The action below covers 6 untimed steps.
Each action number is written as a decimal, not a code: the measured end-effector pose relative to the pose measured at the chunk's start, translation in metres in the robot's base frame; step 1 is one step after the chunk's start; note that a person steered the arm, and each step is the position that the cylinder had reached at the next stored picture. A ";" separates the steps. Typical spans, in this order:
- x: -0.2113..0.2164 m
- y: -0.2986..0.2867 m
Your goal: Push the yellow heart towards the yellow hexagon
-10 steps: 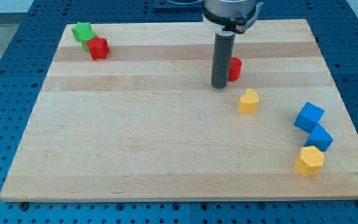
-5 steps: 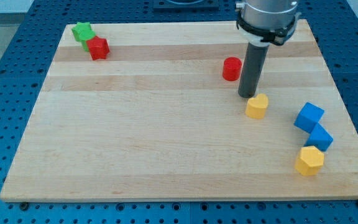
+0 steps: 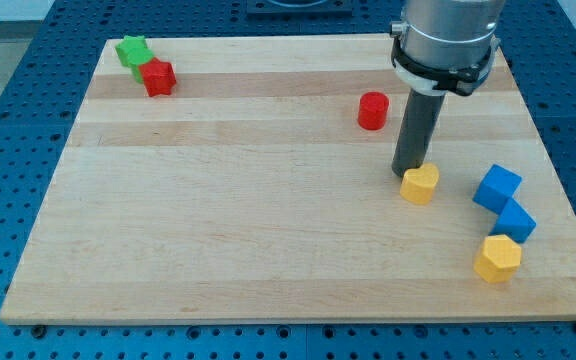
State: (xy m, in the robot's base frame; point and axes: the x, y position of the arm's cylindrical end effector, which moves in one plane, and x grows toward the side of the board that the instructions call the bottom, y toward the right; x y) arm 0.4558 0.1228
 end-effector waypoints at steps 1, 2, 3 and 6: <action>0.017 0.010; 0.025 0.021; 0.026 0.026; 0.029 0.041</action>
